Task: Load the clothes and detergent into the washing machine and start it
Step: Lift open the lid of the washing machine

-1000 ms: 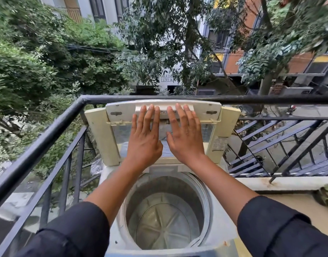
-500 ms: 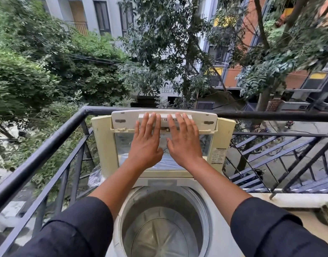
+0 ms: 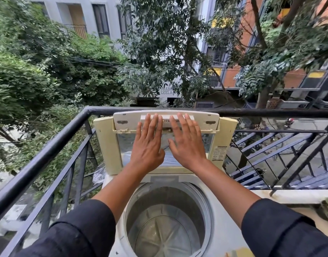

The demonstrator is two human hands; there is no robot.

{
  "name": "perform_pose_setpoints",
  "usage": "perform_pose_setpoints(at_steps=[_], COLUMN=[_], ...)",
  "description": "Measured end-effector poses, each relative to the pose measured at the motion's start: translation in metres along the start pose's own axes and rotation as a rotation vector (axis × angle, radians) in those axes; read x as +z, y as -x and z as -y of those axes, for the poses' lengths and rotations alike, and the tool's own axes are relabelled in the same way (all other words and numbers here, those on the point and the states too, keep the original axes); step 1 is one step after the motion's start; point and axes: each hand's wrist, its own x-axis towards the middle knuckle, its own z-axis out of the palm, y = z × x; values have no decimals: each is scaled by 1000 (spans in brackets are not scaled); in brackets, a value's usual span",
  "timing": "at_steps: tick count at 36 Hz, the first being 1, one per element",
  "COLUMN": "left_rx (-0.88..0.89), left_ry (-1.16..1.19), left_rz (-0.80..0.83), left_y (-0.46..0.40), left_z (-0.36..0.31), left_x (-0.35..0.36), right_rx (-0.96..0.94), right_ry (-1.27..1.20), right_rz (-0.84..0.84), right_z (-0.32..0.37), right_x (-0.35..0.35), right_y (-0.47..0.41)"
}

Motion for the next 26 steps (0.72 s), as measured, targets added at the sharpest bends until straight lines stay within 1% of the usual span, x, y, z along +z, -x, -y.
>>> perform_pose_setpoints(at_steps=[7, 13, 17, 26], left_rx=[-14, -29, -54, -133], left_ry=[13, 37, 83, 219], left_rz=[-13, -1, 0, 74], left_y=[6, 12, 22, 49], left_z=[-4, -7, -12, -30], left_x=[-5, -8, -6, -2], right_rx=[-22, -20, -9, 51], right_ry=[-34, -30, -39, -61], right_rz=[-33, -25, -25, 17], right_z=[-1, 2, 2, 2], right_x=[-9, -13, -14, -15], right_y=[8, 16, 26, 54])
